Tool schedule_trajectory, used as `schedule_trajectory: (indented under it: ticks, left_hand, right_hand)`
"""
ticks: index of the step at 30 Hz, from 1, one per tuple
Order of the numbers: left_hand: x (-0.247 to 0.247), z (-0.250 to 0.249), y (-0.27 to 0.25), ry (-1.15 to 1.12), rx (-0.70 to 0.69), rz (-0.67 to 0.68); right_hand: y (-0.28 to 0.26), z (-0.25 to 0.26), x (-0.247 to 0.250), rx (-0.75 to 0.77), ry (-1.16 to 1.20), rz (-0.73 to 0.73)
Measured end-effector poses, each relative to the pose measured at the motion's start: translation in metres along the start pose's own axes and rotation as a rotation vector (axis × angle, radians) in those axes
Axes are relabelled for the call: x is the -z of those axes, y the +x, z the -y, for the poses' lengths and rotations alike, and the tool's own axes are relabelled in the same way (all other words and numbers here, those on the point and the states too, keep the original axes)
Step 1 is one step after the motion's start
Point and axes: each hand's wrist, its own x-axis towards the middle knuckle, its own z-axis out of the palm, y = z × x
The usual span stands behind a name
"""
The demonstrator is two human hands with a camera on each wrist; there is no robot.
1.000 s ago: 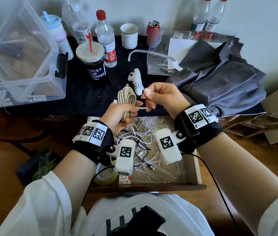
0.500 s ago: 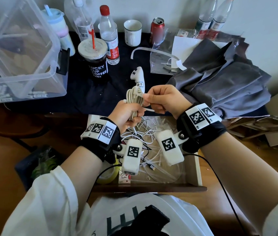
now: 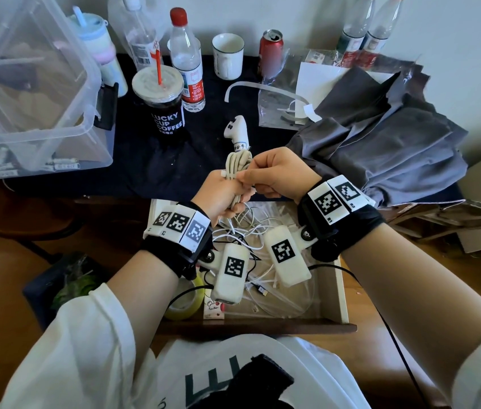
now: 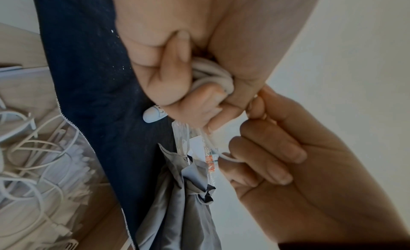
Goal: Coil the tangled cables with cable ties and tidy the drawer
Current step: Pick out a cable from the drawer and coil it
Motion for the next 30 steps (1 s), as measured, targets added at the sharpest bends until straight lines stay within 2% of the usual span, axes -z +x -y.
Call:
schedule_trajectory:
  ticks: [14,30]
  left_hand:
    - [-0.007,-0.002,-0.001,-0.008,0.014,0.027]
    - [-0.009,-0.008,0.004,0.095,0.027,0.053]
  right_hand:
    - [-0.001,0.001,0.007,-0.026,-0.019,0.031]
    - [-0.004,0.006,0.012,-0.017,-0.025,0.009]
